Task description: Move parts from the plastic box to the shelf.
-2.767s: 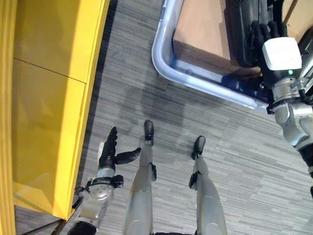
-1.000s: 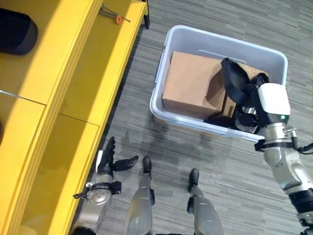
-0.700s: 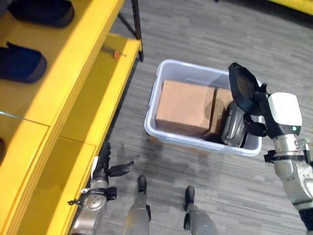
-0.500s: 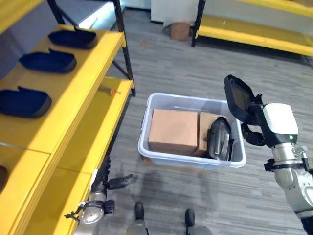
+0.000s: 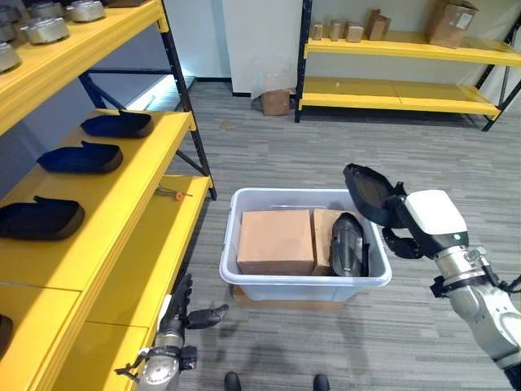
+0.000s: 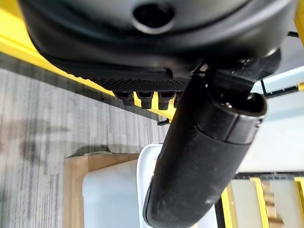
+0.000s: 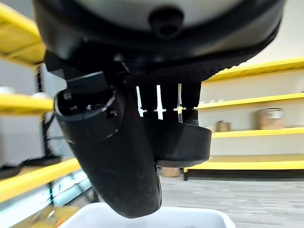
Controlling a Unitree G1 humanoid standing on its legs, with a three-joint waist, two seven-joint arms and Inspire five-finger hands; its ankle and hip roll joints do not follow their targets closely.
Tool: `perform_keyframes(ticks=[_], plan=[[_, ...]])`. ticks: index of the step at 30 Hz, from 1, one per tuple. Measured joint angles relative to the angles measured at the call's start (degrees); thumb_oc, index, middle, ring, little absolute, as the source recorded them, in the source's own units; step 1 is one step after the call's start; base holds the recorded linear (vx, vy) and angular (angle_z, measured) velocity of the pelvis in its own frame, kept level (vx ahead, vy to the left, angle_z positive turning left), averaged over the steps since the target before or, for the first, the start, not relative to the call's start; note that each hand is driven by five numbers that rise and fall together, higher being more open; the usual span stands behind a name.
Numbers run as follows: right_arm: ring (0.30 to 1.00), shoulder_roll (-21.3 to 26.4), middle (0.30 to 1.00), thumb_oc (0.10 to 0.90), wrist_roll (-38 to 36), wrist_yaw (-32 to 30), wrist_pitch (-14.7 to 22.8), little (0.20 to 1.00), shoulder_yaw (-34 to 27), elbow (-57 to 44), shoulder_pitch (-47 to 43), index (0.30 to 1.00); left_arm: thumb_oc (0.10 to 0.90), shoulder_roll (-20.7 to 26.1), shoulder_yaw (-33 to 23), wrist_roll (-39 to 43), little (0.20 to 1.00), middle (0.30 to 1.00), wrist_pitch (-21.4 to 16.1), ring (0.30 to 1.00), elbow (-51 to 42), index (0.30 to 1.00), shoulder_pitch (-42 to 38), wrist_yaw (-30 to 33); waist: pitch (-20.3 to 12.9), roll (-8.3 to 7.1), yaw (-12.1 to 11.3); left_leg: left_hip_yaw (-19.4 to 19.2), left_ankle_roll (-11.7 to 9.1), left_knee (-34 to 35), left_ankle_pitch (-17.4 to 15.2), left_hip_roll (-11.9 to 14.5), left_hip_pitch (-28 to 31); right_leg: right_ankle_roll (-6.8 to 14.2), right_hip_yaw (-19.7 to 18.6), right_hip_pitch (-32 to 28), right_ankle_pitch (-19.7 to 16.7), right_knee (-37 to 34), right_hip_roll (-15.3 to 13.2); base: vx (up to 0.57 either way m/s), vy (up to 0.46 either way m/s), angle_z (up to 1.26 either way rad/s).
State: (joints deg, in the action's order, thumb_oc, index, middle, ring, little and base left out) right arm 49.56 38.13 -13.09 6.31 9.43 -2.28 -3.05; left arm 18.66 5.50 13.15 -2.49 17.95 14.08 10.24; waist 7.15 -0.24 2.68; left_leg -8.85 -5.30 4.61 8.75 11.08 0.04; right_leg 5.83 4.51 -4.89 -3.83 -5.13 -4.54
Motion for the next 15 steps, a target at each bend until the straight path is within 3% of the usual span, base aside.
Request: perform_keyframes(ticks=[4,5,6,7,8,9,11,13,14,15], plan=[[0.300,2.5,0.300,0.400,-0.1,0.2,1.3,0.300,1.5,-0.1,-2.9,0.300,0.900,-1.7,0.0,0.0,1.000,1.000,0.0,1.000,0.1,1.000,2.8,-0.6,0.0,1.95,-1.8,2.7,-1.3,0.0,1.2,1.6,-2.2,-0.7,2.2,0.4,-0.1,0.2,2.6,-0.20,-0.104,0.33],[0.300,3.7,0.300,0.400,-0.1,-0.3,1.0,0.300,1.3,0.1,-4.0,0.300,0.900,-2.7,0.6,0.0,1.000,1.000,-0.1,1.000,0.8,1.000,3.1,-0.7,0.5,4.25,-2.8,6.0,-3.3,-0.6,4.5,2.0,-6.0,-1.7,5.0,1.5,-0.1,0.5,4.0,-0.34,-0.089,1.28],[0.300,4.0,0.300,0.400,-0.1,-0.9,0.4,0.300,0.9,0.6,-4.1,0.300,0.900,-3.1,1.1,0.0,1.000,1.000,-0.4,1.000,1.3,1.000,2.0,-0.8,0.5,4.14,-2.5,7.6,-4.2,-2.6,7.0,1.8,-9.8,-3.3,6.7,3.5,1.1,1.8,3.3,-0.31,-0.081,1.67],[0.300,4.7,0.300,0.400,0.0,-0.9,-0.3,0.300,0.7,0.6,-4.1,0.300,0.900,-3.7,1.4,0.1,1.000,1.000,-0.2,1.000,2.2,1.000,1.3,-0.8,1.3,4.41,-3.4,7.4,-6.1,-1.0,11.9,0.7,-11.8,-4.6,10.3,3.8,0.9,2.2,2.6,-0.20,-0.073,1.29],[0.300,5.1,0.300,0.400,0.0,-0.9,-0.4,0.300,0.7,0.7,-4.2,0.300,0.900,-3.7,1.9,0.1,1.000,1.000,0.1,1.000,2.9,1.000,1.5,-0.9,2.0,4.11,-5.3,5.2,-3.6,-0.7,7.7,1.2,-11.8,-5.8,11.7,4.5,0.2,2.1,2.1,-0.18,-0.050,0.97],[0.300,4.5,0.300,0.400,0.0,-0.9,-0.5,0.300,0.7,0.8,-4.2,0.300,0.900,-3.1,2.3,0.1,1.000,1.000,0.4,1.000,4.1,1.000,1.6,-1.0,2.5,3.38,-6.6,0.1,-0.4,-4.5,0.8,0.9,-11.9,-5.8,13.8,4.0,-1.2,0.9,1.0,-0.12,-0.034,0.82],[0.300,4.1,0.300,0.400,0.0,-0.9,-0.2,0.300,0.7,0.7,-4.2,0.300,0.900,-0.6,2.1,0.2,1.000,1.000,1.0,1.000,4.6,1.000,1.1,-1.0,4.5,0.13,-6.0,-7.1,-2.4,-12.3,-2.7,1.6,-10.0,-5.6,18.1,3.3,-1.7,0.4,-3.0,-0.03,-0.006,1.27],[0.300,3.4,0.300,0.400,0.1,-0.9,-0.3,0.300,0.7,1.1,-4.2,0.300,0.900,0.0,1.6,0.2,1.000,1.000,1.0,1.000,4.6,1.000,0.5,-1.0,5.4,-0.15,-5.7,-8.0,-4.1,-15.8,-5.0,4.1,-4.7,-5.6,21.4,1.1,-1.1,0.9,-5.1,-0.04,0.036,1.52],[0.300,3.1,0.300,0.400,0.2,-0.9,-1.4,0.300,0.6,0.9,-3.3,0.300,0.900,0.0,1.7,0.3,1.000,1.000,0.9,1.000,3.6,1.000,0.3,-1.0,5.6,-0.09,-3.9,-9.9,-5.1,-17.5,-5.2,7.0,-0.7,-4.2,25.5,-1.2,-0.4,1.3,-6.2,-0.02,0.065,1.54],[0.300,3.1,0.300,0.400,0.2,-1.0,-1.7,0.300,-0.3,0.9,-3.3,0.300,0.900,-0.2,2.1,0.4,1.000,1.000,0.6,1.000,2.8,1.000,0.0,-1.1,5.6,0.69,-3.7,-9.8,-4.8,-16.3,-5.1,7.5,1.9,-3.2,26.8,-1.2,0.2,2.6,-6.8,0.06,0.221,1.33]])
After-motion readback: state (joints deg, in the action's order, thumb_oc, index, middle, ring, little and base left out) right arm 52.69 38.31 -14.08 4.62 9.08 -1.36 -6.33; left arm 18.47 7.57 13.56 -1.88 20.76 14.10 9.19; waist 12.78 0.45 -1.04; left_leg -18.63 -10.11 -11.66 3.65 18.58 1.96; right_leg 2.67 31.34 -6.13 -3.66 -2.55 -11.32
